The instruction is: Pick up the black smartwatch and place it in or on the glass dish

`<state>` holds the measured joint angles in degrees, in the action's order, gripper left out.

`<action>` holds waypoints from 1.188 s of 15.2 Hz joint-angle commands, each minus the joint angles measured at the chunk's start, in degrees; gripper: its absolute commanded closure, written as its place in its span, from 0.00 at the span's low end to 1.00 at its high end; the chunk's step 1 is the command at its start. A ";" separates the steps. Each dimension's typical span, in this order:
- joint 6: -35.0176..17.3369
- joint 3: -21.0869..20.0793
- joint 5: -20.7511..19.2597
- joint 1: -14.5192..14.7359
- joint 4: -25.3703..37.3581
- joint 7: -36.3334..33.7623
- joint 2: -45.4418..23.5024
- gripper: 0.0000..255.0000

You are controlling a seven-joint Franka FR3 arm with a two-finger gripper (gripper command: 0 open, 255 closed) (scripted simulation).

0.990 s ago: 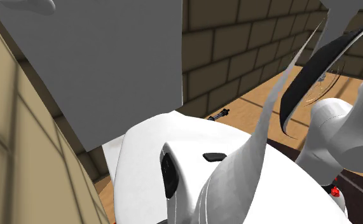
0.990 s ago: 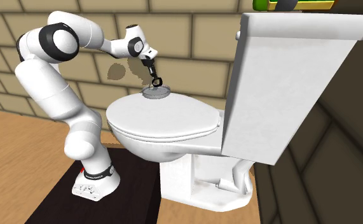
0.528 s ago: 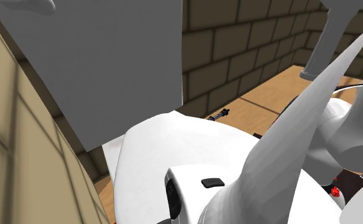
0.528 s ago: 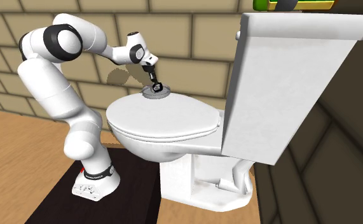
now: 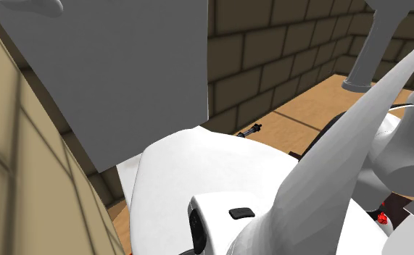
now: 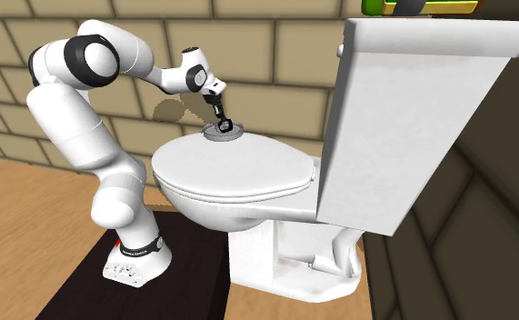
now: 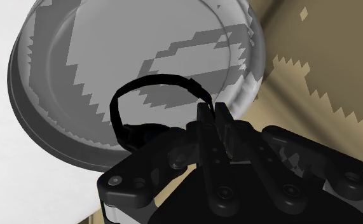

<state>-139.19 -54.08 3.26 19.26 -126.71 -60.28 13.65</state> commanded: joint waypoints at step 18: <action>7.12 4.98 5.70 3.88 1.89 4.04 6.46 0.00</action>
